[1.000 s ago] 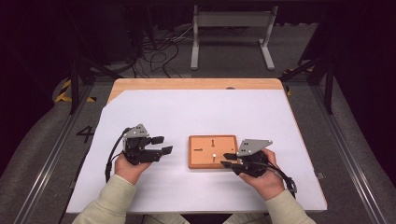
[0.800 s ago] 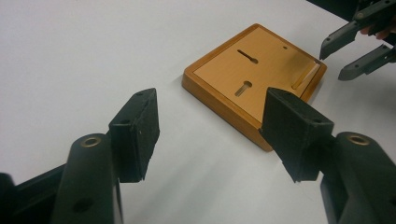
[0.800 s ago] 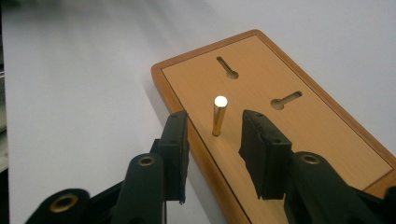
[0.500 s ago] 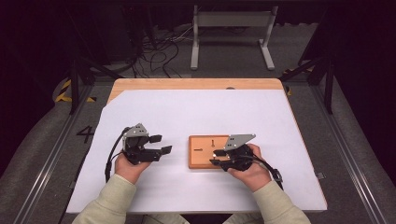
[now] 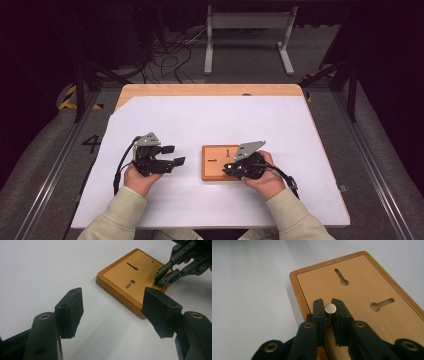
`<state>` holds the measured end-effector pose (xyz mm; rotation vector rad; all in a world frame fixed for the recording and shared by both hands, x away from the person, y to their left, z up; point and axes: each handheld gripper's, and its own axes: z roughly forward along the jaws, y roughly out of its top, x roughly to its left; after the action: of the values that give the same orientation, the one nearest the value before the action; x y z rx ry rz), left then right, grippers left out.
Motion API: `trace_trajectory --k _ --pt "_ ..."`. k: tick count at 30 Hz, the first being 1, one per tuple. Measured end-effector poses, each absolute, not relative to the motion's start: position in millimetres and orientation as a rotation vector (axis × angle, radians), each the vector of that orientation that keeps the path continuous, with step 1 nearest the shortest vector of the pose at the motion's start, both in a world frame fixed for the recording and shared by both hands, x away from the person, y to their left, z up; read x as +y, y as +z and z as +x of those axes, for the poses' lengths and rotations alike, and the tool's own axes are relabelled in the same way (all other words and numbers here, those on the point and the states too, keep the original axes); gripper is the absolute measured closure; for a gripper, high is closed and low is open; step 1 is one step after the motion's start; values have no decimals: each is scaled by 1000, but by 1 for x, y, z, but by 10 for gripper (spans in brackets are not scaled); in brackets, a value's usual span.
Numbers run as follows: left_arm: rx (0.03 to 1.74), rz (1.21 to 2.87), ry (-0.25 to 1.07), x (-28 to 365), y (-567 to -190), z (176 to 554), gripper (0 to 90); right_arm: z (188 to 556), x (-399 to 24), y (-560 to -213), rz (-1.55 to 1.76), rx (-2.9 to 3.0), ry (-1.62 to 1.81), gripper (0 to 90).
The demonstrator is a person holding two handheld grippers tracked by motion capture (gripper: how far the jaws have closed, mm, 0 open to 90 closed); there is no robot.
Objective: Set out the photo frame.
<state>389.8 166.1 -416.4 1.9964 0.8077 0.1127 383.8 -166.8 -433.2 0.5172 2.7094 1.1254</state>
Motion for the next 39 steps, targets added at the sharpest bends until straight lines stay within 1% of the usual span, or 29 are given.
trace_trajectory --k 13,21,27,32,39 --pt "807 2014 105 161 -418 390 343 375 -162 -433 369 2643 1030 836" --pt "781 2029 102 154 -417 390 341 356 -163 -438 225 2521 998 838" --pt "766 2035 92 146 -415 390 325 341 -161 -440 149 2462 936 841" --pt "746 2042 94 143 -414 391 314 336 -160 -441 122 2442 907 841" --pt "739 2027 81 135 -411 394 266 330 -159 -442 97 2409 881 841"
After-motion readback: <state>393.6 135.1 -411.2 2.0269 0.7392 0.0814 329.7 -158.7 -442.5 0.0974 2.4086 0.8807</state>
